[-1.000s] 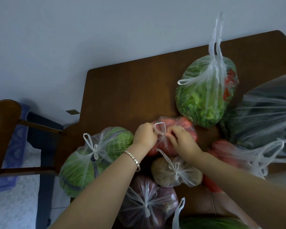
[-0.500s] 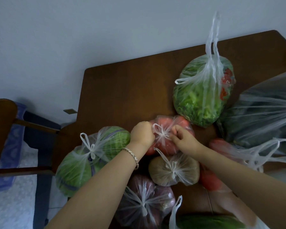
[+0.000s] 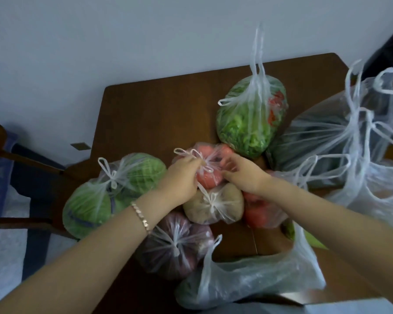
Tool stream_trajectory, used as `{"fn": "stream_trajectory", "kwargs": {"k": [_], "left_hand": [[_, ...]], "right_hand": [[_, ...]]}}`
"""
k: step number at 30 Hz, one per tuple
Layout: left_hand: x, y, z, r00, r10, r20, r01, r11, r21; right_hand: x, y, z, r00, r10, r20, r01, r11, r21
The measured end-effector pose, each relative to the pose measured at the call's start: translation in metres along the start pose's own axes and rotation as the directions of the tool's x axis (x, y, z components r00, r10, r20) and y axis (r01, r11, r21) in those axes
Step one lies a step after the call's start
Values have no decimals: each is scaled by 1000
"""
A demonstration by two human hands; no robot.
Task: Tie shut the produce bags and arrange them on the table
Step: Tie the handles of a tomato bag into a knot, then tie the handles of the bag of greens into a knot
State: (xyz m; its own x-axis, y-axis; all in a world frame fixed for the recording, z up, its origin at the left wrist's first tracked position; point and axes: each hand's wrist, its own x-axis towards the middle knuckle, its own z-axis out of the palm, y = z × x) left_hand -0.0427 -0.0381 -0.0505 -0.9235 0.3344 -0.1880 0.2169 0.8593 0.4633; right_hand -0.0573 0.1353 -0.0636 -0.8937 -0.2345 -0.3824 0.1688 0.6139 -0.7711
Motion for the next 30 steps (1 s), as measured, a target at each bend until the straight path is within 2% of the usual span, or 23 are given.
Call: {"fn": "stream_trajectory", "kwargs": {"k": [2,4,6,8,10,11,13,15,16,17,19,20,22,24,25,26,28,30], "left_hand": [[-21,15,-2,967,-56,250,107,975,-196],[-39,27,4,901,-68,428,199,942,-270],[-51,33,16,816,-110,568,270,941,-205],[-62,35,34,705,-215,676,337,940,-53],[-70,37,50,608,-240,756,363,932,4],[-73,38,55,585,-244,773,382,924,2],[-78,43,59,584,-272,765,502,862,-76],[-77,48,59,636,-294,714,678,655,-334],[-75,51,58,687,-309,658,700,526,-484],[-72,53,55,753,-327,571,656,440,-613],[-66,59,51,845,-388,368,506,354,-786],[-63,61,49,866,-400,300,437,314,-843],[-57,66,46,882,-396,255,354,198,-914],[-52,70,47,893,-392,220,296,146,-944],[-50,73,49,892,-405,201,286,161,-945],[-47,76,51,887,-425,183,278,175,-944],[-41,83,52,864,-469,181,274,137,-952],[-35,86,55,840,-514,174,256,93,-962]], "right_hand": [[-27,1,-3,993,3,119,2,999,-47],[-57,-1,-7,959,28,280,1,995,-104],[-76,-3,-9,871,100,480,27,968,-250],[-90,1,-4,754,212,621,100,898,-428],[-102,7,8,694,323,644,207,767,-608],[-105,12,14,704,328,630,264,702,-661],[-109,17,20,800,256,542,266,659,-704],[-108,23,13,928,155,338,141,694,-706],[-108,25,7,970,98,222,87,712,-697],[-107,28,1,993,38,109,48,723,-690],[-107,33,-8,994,-103,-42,44,710,-703],[-109,31,-10,981,-169,-98,47,690,-722],[-113,27,-13,923,-304,-235,31,669,-743],[-118,28,-15,784,-431,-447,-10,711,-703],[-120,30,-15,712,-424,-560,-52,763,-645],[-123,31,-14,661,-352,-663,-110,828,-550],[-126,36,-11,577,-108,-809,-238,926,-293],[-127,43,-10,524,146,-839,-342,938,-50]]}}
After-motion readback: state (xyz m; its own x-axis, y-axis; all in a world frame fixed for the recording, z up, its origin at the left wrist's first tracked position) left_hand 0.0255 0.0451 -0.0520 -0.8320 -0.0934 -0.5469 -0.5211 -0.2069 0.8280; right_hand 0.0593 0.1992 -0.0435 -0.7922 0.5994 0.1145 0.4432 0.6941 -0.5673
